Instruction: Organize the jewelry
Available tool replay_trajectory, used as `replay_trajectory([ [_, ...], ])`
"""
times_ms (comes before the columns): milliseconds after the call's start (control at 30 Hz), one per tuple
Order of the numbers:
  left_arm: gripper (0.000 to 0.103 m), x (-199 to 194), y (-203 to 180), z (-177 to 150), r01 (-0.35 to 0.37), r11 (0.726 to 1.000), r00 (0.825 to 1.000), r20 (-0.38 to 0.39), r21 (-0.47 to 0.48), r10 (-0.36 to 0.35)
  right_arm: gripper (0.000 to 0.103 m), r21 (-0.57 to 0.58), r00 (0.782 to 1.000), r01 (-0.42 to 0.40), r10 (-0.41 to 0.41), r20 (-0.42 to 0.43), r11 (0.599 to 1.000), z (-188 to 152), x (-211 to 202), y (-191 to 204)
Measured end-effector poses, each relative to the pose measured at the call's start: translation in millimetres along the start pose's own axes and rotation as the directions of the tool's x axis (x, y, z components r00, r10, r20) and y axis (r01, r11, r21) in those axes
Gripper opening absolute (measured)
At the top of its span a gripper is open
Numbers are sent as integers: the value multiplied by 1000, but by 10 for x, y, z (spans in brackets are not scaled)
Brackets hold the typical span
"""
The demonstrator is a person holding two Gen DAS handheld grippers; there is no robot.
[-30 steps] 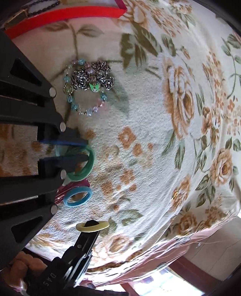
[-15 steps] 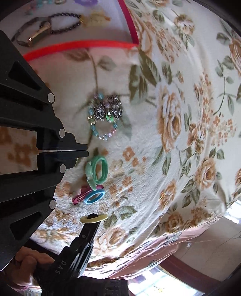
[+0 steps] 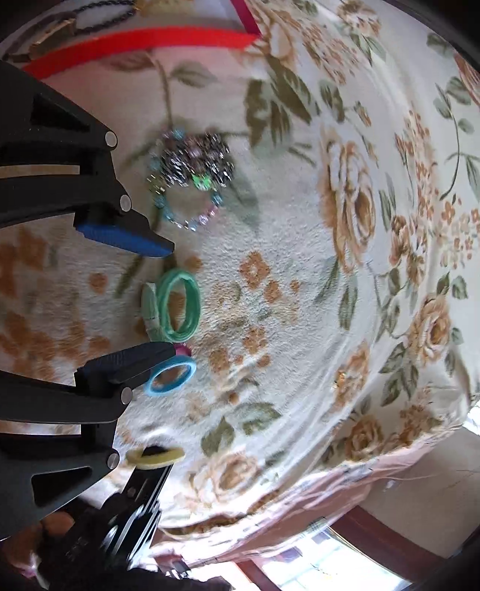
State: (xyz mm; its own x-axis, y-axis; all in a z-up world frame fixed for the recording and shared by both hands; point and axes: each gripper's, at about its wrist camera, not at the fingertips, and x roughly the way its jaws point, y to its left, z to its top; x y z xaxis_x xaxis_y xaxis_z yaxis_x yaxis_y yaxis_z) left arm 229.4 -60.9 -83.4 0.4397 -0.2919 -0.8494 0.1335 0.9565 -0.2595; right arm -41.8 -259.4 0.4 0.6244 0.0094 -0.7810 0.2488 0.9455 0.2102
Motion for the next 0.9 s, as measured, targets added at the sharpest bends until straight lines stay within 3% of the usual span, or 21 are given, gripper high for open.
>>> replay_trajectory([
  [100,28,144,-42,27,-7,1000,1000,-14,19,7,3,13,1000,-2,2,-5,1000,-12,10,-47],
  [333,0,24,-54,-23,-1,999,1000,14,41,1,3,9,1000,-10,10,2,1000,-3,-5,-27],
  [633,0,-372,150,-213,23,1000,998,63,-10,-22,3,-25,999,-39,39,-4,999,-14,17,174],
  [767,1,-392,135,-178,57,998,996,61,19,-58,3,-25,999,-40,40,-2,999,-31,-4,189],
  [867,18,-320,21,-122,49,992,998,36,117,-54,3,-8,999,-35,35,0,999,-37,-28,126],
  [900,32,-284,-19,-110,30,988,999,27,153,-34,3,0,999,-34,34,1,999,-36,-40,98],
])
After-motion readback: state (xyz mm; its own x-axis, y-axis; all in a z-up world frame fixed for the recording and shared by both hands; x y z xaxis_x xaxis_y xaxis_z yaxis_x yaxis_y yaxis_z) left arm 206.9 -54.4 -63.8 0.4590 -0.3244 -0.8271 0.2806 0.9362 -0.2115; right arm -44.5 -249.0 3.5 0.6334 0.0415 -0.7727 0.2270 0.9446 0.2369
